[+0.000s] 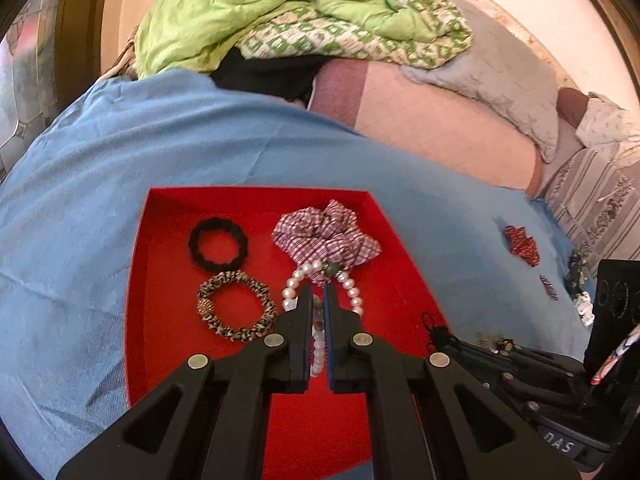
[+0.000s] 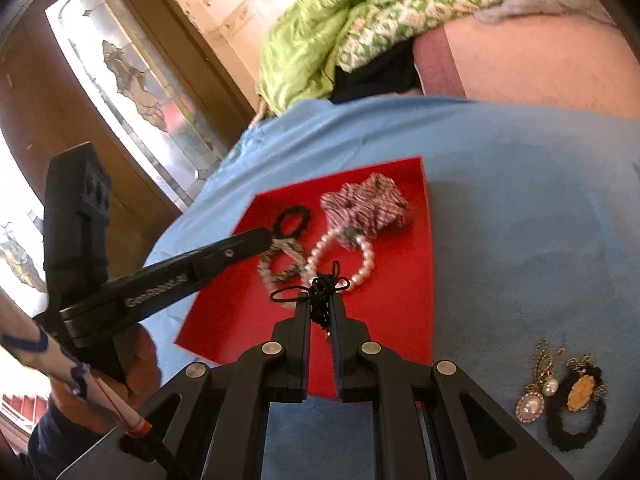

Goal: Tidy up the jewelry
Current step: 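Carry the pearl strand with the left tool over the tray while the right tool holds the pendant above it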

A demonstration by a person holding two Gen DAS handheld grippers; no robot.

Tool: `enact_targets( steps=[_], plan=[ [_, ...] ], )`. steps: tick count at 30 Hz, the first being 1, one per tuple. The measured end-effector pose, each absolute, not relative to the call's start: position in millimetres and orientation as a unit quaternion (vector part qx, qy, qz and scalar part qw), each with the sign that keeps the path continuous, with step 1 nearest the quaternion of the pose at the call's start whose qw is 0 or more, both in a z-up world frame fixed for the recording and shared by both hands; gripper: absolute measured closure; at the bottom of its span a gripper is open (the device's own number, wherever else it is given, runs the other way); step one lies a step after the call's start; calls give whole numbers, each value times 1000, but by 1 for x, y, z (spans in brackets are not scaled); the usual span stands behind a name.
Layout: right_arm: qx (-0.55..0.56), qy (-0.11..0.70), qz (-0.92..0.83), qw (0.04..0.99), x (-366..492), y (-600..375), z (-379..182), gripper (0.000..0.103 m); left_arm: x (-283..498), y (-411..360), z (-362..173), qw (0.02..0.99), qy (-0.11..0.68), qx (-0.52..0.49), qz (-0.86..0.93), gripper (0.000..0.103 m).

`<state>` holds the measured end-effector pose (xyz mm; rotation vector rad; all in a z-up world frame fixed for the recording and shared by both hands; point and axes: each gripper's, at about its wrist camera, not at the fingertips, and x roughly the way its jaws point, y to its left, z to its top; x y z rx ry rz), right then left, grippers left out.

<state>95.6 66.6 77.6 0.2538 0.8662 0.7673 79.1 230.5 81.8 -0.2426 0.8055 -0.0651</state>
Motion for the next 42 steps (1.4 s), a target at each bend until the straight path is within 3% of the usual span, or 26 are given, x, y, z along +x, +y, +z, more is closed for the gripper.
enact_targets(
  steps=[42],
  plan=[
    [75, 426, 338, 836, 111, 80, 59, 90, 97, 227, 60, 901, 421, -99, 17, 98]
  ],
)
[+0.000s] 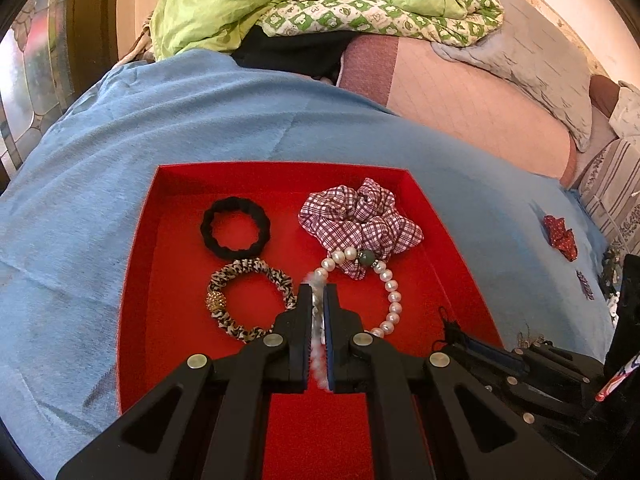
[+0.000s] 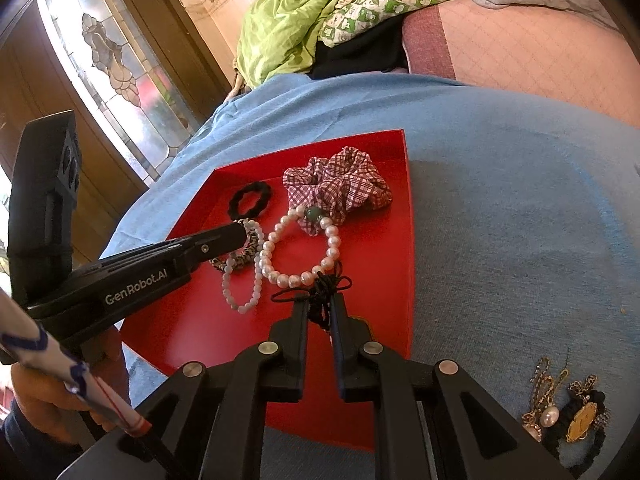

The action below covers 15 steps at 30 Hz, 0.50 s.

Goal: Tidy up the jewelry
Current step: 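Carry the pearl strand with the left tool over the tray while the right tool holds the pendant above it, then open the left tool to drop the pearl strand while the right tool releases the pendant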

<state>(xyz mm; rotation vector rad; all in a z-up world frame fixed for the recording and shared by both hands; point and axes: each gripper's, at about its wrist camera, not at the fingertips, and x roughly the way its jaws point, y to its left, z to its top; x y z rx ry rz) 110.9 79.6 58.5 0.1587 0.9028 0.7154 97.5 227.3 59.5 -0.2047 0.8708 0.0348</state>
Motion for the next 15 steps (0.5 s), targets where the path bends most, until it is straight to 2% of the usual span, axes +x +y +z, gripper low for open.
enact_targets(
  steps=[4, 11, 13, 15],
  plan=[
    [77, 424, 340, 836, 109, 79, 61, 83, 98, 228, 60, 902, 420, -96, 22, 98],
    [85, 416, 346, 836, 107, 76, 69, 83, 97, 228, 63, 905, 416, -85, 32, 98],
    [91, 412, 349, 837, 107, 73, 73, 83, 96, 227, 65, 906, 413, -81, 36, 95],
    [99, 410, 351, 836, 106, 70, 77, 83, 95, 228, 66, 908, 410, -81, 39, 84]
  ],
)
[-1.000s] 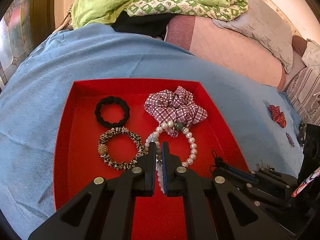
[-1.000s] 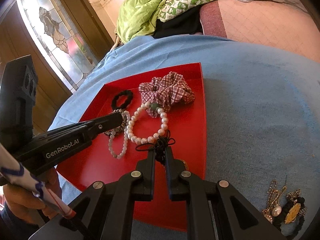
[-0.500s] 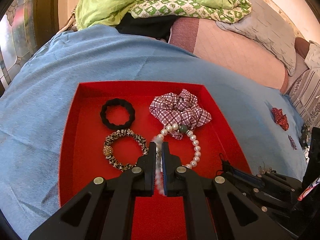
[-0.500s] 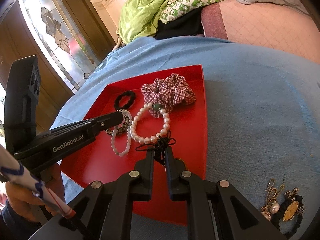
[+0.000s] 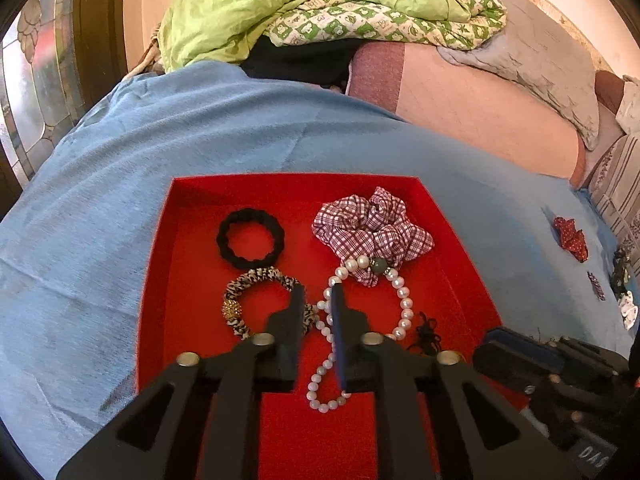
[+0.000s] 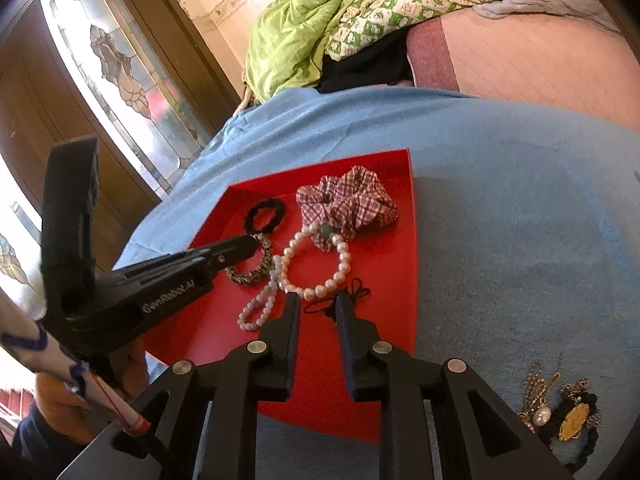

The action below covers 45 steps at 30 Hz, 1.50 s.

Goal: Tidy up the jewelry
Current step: 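Open the left tool to drop the pearl strand while the right tool releases the pendant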

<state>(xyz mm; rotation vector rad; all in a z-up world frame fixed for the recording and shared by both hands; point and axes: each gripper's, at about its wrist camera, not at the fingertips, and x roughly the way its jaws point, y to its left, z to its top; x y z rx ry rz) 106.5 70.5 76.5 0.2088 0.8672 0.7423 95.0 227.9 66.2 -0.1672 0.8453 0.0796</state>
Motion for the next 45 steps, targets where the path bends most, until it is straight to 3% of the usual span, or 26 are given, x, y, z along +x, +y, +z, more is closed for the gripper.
enact_targets(
  steps=[45],
  plan=[
    [131, 407, 316, 847, 107, 18, 88, 83, 86, 215, 87, 925, 374, -51, 54, 78]
  ],
)
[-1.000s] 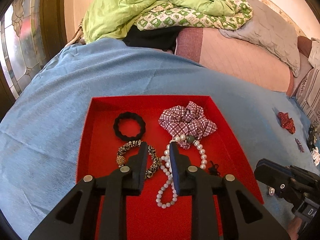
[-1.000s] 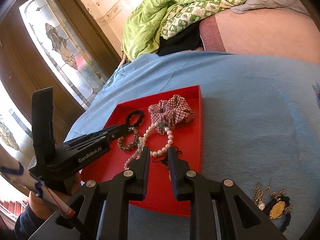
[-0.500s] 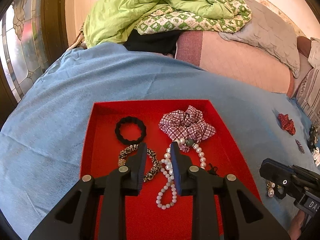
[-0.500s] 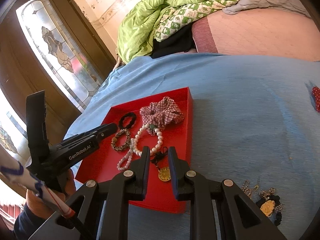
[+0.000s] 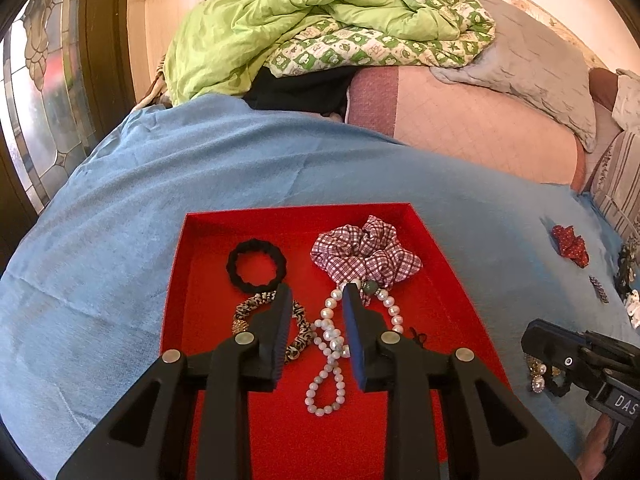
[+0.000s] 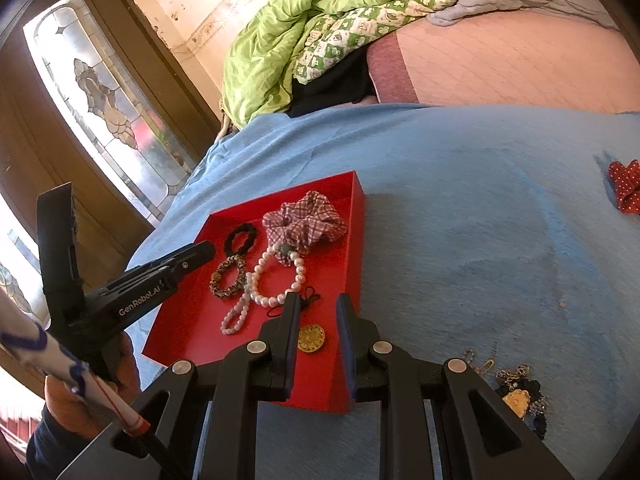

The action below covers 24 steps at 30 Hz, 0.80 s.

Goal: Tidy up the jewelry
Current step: 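Open the left tool to drop the pearl strand while the right tool releases the pendant, then move the right tool to the gold medallion on black cord and grasp it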

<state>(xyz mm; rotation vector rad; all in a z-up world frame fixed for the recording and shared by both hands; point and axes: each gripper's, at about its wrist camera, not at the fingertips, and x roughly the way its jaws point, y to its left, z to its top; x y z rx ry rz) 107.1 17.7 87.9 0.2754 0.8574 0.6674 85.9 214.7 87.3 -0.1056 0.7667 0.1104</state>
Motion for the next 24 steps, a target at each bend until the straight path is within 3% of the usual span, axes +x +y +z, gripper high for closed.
enact_targets(
  steps=[17, 24],
  plan=[
    [151, 412, 248, 864, 110, -57, 88, 83, 80, 168, 93, 932, 363, -23, 3, 77],
    [134, 469, 199, 850, 108, -108, 56, 83, 77, 128, 93, 929, 365, -25, -62, 77]
  ],
)
